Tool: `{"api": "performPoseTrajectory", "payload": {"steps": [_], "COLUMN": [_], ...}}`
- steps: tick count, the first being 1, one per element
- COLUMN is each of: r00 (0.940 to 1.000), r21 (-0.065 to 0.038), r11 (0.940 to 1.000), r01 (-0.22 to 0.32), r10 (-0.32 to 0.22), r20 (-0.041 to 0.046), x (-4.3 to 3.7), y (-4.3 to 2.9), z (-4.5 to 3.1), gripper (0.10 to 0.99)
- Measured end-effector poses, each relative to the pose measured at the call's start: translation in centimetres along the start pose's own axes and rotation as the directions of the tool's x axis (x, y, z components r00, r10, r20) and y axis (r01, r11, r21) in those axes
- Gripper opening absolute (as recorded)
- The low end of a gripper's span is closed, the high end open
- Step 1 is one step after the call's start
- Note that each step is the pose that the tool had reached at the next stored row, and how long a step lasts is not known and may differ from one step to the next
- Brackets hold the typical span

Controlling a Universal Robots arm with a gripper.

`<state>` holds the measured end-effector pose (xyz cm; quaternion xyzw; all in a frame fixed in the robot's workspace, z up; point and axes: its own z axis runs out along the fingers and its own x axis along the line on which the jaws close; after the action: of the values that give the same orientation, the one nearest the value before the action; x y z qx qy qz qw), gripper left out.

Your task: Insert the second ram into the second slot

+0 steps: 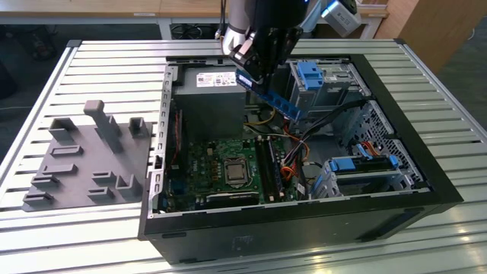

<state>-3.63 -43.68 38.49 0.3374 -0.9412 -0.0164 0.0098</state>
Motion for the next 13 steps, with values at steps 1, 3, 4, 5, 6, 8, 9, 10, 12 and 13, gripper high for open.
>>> {"api": "performPoseTrajectory", "payload": {"steps": [1,3,4,5,6,8,9,10,12,13], "r00": [1.0,1.0,0.9999,0.9999,0.9998,0.9997,0.9996,0.9995,0.9993,0.9992], "r21": [0.0,0.0,0.0,0.0,0.0,0.0,0.0,0.0,0.0,0.0], "r11": [1.0,1.0,0.9999,0.9999,0.9998,0.9997,0.9996,0.9995,0.9993,0.9992], "r01": [-0.003,-0.01,-0.013,-0.016,-0.019,-0.025,-0.028,-0.031,-0.037,-0.04], "r10": [0.003,0.01,0.013,0.016,0.019,0.025,0.028,0.031,0.037,0.04], "r20": [0.0001,0.0003,0.0004,0.0006,0.0007,0.0009,0.001,0.0011,0.0014,0.0015], "x": [0.0,0.0,0.0,0.0,0.0,0.0,0.0,0.0,0.0,0.0], "y": [0.0,0.0,0.0,0.0,0.0,0.0,0.0,0.0,0.0,0.0], "z": [0.0,0.0,0.0,0.0,0.0,0.0,0.0,0.0,0.0,0.0], "gripper": [0.137,0.137,0.137,0.137,0.137,0.137,0.137,0.137,0.137,0.137]}}
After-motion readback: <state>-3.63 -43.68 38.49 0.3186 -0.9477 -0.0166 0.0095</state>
